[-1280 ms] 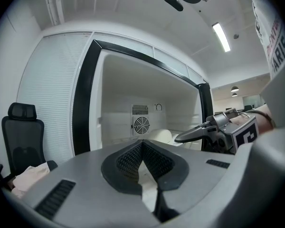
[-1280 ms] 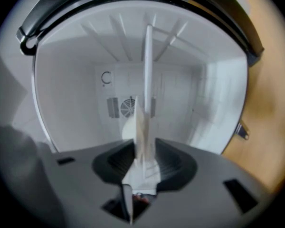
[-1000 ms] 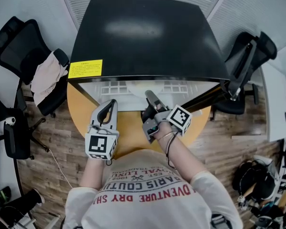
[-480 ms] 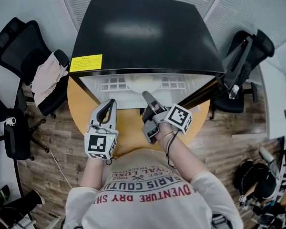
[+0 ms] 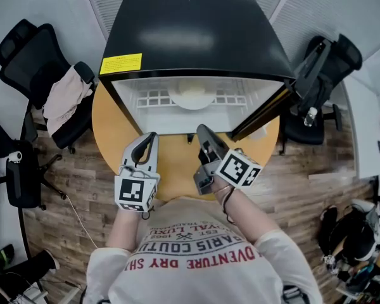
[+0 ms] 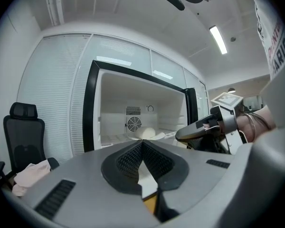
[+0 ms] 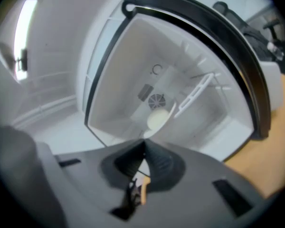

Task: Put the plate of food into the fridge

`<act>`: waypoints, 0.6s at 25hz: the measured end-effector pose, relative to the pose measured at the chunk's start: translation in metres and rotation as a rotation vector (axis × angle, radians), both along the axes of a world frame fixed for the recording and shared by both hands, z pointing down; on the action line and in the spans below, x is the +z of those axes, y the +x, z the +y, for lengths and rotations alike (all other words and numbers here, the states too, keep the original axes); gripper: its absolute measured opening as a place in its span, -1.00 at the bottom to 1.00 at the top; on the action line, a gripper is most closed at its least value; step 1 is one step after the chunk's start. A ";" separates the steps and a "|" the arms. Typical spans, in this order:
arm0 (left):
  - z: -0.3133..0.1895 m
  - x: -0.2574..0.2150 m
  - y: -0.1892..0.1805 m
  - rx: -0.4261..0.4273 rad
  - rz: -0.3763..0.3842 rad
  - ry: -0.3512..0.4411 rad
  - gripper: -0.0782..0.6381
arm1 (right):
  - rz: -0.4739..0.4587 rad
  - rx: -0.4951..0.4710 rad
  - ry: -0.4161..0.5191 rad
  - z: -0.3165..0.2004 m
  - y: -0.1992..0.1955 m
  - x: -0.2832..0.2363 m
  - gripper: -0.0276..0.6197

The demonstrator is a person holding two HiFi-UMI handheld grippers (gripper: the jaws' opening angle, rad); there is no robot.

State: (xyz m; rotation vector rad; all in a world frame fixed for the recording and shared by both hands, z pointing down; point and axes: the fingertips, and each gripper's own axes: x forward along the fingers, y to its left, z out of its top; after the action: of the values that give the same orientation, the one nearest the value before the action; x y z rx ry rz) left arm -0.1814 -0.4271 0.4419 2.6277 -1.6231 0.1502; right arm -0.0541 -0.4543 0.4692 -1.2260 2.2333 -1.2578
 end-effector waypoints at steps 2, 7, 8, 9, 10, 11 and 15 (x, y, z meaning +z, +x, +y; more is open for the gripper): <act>0.006 0.000 -0.003 0.000 -0.003 -0.002 -0.70 | 0.139 -0.005 0.070 0.006 -0.003 0.003 -0.83; 0.021 0.001 -0.007 0.012 -0.002 -0.007 -0.70 | 0.396 -0.006 0.254 0.029 -0.010 -0.003 -0.83; 0.024 0.001 -0.007 0.015 -0.002 -0.006 -0.70 | 0.434 -0.009 0.292 0.033 -0.011 -0.007 -0.83; 0.026 0.000 -0.008 0.018 -0.001 -0.005 -0.70 | 0.471 -0.013 0.332 0.037 -0.012 -0.012 -0.83; 0.028 -0.001 -0.008 0.022 0.000 -0.004 -0.70 | 0.509 -0.013 0.375 0.042 -0.013 -0.016 -0.83; 0.030 -0.001 -0.008 0.025 0.001 -0.002 -0.70 | 0.545 -0.011 0.417 0.046 -0.014 -0.021 -0.83; 0.035 -0.006 -0.012 0.037 0.012 0.012 -0.70 | 0.656 -0.006 0.532 0.060 -0.015 -0.031 -0.83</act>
State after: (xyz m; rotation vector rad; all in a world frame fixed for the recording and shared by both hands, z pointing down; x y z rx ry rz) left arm -0.1930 -0.3923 0.4361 2.6632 -1.5777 0.1268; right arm -0.0691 -0.3943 0.4383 -1.5342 2.7393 -0.1993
